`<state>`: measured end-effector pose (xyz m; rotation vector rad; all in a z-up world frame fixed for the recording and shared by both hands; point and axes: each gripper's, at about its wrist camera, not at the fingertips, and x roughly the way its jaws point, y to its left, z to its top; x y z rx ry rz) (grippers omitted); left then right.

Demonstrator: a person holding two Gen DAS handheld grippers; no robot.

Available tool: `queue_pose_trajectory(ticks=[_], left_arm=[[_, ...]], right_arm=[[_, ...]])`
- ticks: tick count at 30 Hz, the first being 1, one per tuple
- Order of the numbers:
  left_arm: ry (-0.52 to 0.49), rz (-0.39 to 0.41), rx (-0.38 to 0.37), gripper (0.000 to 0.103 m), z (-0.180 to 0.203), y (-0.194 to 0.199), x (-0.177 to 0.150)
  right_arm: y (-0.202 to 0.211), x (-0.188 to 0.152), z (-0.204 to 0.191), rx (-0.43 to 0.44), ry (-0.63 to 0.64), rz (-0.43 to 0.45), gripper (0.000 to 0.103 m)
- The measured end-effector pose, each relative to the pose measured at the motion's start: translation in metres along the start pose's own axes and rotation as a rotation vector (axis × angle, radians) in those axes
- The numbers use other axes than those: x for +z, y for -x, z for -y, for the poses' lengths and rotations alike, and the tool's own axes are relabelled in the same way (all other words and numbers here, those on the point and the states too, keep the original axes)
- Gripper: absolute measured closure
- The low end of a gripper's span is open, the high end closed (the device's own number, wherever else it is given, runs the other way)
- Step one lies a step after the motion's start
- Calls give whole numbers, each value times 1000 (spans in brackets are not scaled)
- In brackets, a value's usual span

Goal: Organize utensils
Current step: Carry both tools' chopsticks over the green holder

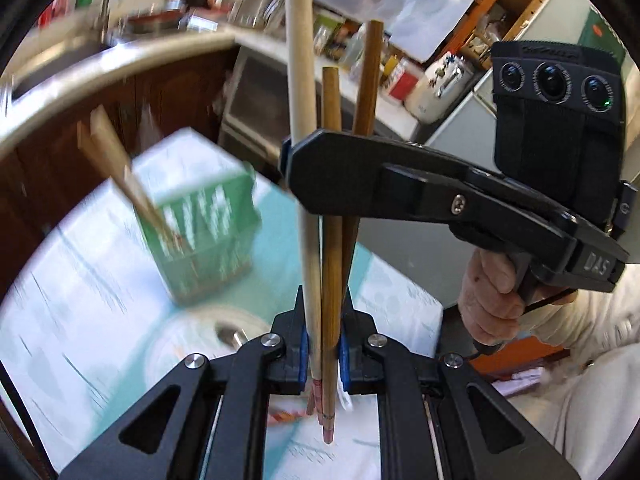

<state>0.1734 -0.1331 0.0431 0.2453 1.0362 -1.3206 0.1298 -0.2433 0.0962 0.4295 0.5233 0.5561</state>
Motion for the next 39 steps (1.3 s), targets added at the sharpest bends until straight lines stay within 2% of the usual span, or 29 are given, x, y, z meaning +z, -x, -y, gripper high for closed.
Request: queue_pose_trajectory(ticks=[8, 14, 17, 22, 26, 29, 39], left_arm=[[-135, 114, 155, 94, -4, 13, 80], [-169, 135, 262, 94, -27, -1, 103], [-190, 127, 333, 95, -39, -12, 106], [-219, 144, 398, 96, -43, -29, 107], [-187, 152, 374, 96, -44, -25, 107], [-201, 164, 348, 96, -35, -19, 106], [-245, 197, 402, 96, -26, -14, 107]], right_arm=[[18, 96, 7, -86, 212, 102, 98], [2, 138, 36, -138, 294, 134, 98], [-15, 143, 50, -155, 307, 131, 98], [-49, 133, 64, -174, 316, 128, 98], [-56, 128, 71, -173, 299, 135, 97], [-45, 122, 71, -155, 291, 158, 97], [-27, 115, 60, -159, 311, 192, 97]])
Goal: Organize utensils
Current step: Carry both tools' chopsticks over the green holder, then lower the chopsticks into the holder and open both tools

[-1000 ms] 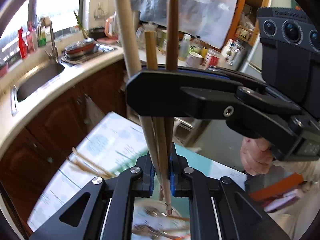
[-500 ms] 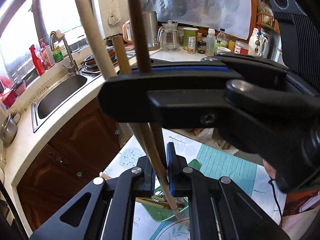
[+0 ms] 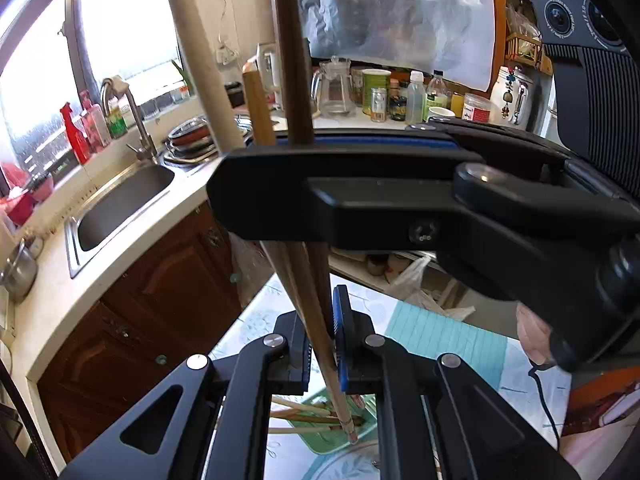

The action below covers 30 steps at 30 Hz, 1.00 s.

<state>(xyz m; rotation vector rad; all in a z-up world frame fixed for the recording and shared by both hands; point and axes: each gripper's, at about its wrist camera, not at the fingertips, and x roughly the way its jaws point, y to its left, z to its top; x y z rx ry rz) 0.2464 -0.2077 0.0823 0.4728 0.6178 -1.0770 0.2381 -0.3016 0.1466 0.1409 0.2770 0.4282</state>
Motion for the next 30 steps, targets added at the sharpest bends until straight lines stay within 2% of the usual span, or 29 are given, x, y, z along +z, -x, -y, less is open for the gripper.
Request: queue_pose_trajectory(ticks=[7, 15, 19, 30], left_arm=[[-9, 42, 47, 96, 2, -6, -6], [17, 56, 32, 96, 0, -14, -37], [43, 33, 23, 96, -5, -17, -49], [54, 51, 3, 97, -8, 2, -44]], right_arm=[[2, -10, -5, -25, 29, -9, 97], [-9, -35, -12, 2, 26, -72, 97], [-20, -45, -18, 26, 22, -107, 97], [-28, -29, -35, 34, 44, -77, 96]])
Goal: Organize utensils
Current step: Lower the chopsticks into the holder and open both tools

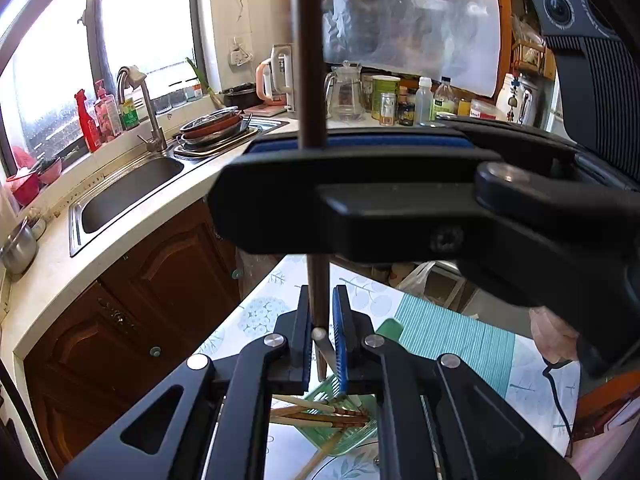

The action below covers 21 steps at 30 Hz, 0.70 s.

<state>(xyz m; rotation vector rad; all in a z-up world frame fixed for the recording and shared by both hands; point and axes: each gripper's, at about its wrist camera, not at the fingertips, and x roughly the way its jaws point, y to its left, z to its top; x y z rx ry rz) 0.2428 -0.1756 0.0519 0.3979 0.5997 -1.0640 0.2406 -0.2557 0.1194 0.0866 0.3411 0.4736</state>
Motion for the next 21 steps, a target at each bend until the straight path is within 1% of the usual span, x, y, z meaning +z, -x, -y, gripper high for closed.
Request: queue_pose_trajectory(ticks=[6, 9, 13, 15, 20, 21], left_arm=[[11, 11, -17, 97, -2, 13, 8], [12, -4, -37, 96, -2, 17, 13], [-13, -11, -46, 96, 6, 20, 16], [-20, -11, -59, 96, 10, 20, 14], [-18, -29, -45, 95, 11, 14, 3], [-14, -35, -41, 93, 10, 13, 1]], right_arm=[[10, 17, -5, -2, 5, 23, 96], [12, 25, -4, -2, 3, 32, 97], [16, 32, -7, -3, 6, 40, 97], [16, 33, -9, -4, 8, 36, 97], [16, 25, -11, -15, 17, 18, 98], [16, 22, -12, -20, 21, 15, 98]])
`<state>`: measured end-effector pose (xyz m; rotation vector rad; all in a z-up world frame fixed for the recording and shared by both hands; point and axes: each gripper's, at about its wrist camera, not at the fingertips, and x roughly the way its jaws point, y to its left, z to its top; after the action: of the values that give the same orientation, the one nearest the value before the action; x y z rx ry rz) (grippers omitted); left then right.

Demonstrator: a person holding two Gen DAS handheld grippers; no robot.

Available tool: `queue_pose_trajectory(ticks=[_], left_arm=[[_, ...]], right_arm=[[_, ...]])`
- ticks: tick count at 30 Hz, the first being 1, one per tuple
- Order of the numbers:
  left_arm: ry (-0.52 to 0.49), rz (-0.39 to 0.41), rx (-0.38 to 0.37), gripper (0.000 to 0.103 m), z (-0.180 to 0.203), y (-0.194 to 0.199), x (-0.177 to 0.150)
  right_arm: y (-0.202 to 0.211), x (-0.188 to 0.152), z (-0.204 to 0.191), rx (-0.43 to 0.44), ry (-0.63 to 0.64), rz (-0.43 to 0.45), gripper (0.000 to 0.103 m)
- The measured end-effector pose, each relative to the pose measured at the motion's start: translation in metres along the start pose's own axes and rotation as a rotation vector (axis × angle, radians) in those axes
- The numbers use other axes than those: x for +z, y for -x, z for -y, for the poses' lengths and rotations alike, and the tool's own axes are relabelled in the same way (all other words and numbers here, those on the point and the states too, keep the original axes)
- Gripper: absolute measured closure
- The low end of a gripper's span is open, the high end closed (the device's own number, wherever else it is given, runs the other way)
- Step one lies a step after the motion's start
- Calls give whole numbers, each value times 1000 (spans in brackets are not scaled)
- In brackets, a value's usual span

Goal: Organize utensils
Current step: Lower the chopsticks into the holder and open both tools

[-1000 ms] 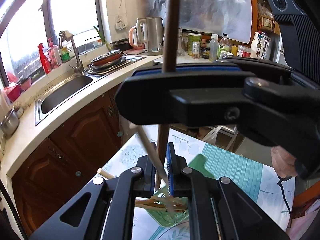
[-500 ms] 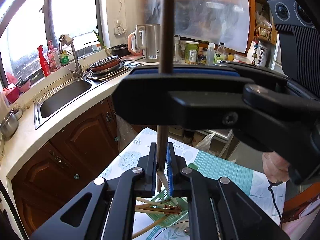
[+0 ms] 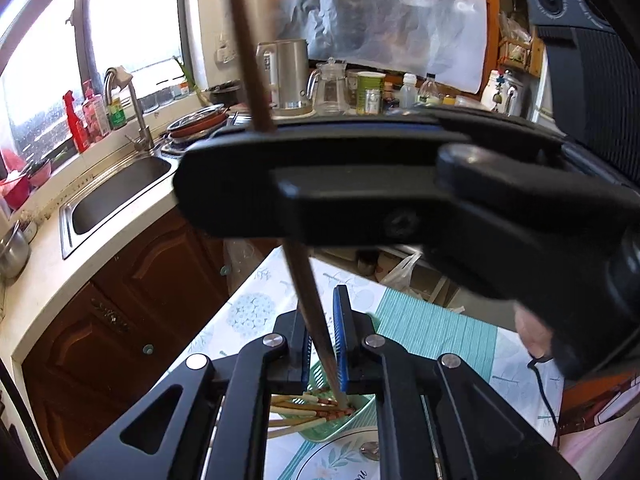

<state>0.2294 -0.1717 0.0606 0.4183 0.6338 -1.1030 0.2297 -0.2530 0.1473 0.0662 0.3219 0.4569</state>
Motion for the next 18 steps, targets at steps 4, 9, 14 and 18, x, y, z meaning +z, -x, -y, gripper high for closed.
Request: queue_pose_trajectory(ticks=[4, 9, 14, 18], left_arm=[[21, -15, 9, 86, -3, -5, -8], [38, -44, 9, 72, -3, -9, -17], [68, -64, 29, 49, -3, -6, -28], [81, -71, 38, 49, 0, 3, -37]], right_arm=[[-2, -10, -5, -11, 30, -26, 98], [-9, -17, -8, -19, 56, -56, 98], [-15, -25, -1, -20, 13, -111, 97], [-15, -31, 7, -10, -35, -140, 97]])
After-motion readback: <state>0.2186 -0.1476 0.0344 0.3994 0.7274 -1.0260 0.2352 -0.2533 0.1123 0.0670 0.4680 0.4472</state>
